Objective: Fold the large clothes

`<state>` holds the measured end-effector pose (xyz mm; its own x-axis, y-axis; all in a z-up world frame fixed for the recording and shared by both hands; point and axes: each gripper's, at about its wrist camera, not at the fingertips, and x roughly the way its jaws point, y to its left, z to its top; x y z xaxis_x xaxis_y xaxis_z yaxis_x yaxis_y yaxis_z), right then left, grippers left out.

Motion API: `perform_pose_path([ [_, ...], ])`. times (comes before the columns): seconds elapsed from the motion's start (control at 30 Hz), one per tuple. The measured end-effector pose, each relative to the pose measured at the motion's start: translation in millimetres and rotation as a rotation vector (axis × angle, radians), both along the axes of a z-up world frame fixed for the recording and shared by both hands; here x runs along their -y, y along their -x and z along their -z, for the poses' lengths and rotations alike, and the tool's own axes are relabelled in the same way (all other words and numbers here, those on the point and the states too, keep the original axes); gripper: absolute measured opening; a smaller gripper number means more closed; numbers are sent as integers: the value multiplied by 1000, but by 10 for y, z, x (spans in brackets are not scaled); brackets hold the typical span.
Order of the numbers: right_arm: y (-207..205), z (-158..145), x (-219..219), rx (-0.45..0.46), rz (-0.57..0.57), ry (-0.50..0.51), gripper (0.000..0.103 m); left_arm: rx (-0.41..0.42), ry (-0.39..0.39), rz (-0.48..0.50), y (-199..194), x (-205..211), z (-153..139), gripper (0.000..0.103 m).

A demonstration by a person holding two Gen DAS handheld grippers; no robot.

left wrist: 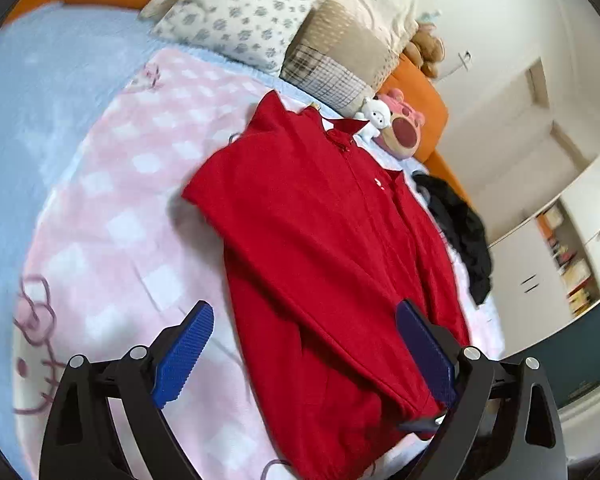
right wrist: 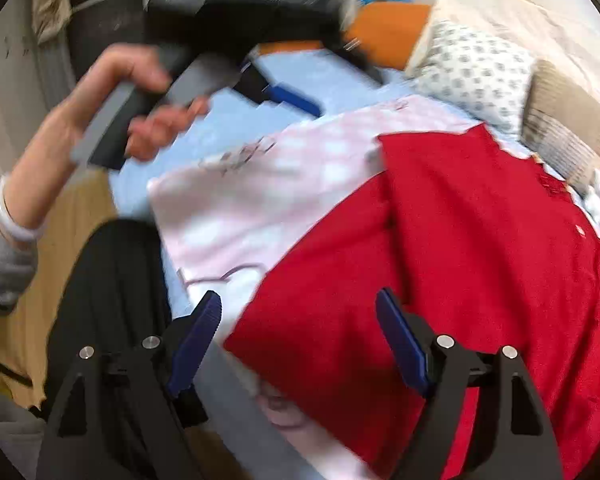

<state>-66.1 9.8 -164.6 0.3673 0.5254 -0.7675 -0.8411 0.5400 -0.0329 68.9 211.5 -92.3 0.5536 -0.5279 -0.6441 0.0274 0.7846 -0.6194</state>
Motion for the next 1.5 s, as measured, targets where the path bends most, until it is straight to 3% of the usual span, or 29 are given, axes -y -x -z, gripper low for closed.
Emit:
perform_pose_path([
  [0.17, 88, 387, -189, 17, -27, 105, 74, -49, 32, 6, -42, 32, 358, 94],
  [0.23, 73, 450, -199, 19, -24, 121, 67, -60, 52, 5, -6, 14, 475, 94],
  [0.33, -16, 449, -154, -29, -21, 96, 64, -69, 74, 11, -53, 10, 568, 94],
  [0.57, -196, 290, 0, -127, -2, 19, 44, -80, 50, 70, -72, 116, 602, 94],
  [0.83, -405, 164, 237, -188, 44, -75, 42, -183, 28, 217, 412, 395, 644, 94],
  [0.97, -450, 135, 294, -199, 39, -100, 42, -248, 95, 252, 561, 453, 716, 94],
  [1.13, -478, 101, 369, -201, 51, -132, 42, -292, 184, 227, 452, 560, 864, 94],
  [1.2, -459, 87, 394, -201, 55, -142, 42, -300, 231, 239, 397, 644, 914, 85],
  [1.23, -453, 77, 399, -201, 55, -143, 42, -305, 267, 245, 372, 684, 931, 78],
  [1.27, -462, 73, 397, -203, 54, -144, 48, -310, 312, 260, 336, 738, 954, 62],
  [1.3, -435, 56, 389, -194, 52, -140, 56, -313, 317, 259, 314, 779, 951, 54],
  [1.4, -294, -10, 364, -127, 36, -122, 75, -311, 301, 253, 262, 860, 923, 47],
  [1.5, -138, -54, 301, -50, 44, -82, 82, -302, 361, 238, 217, 863, 869, 45],
])
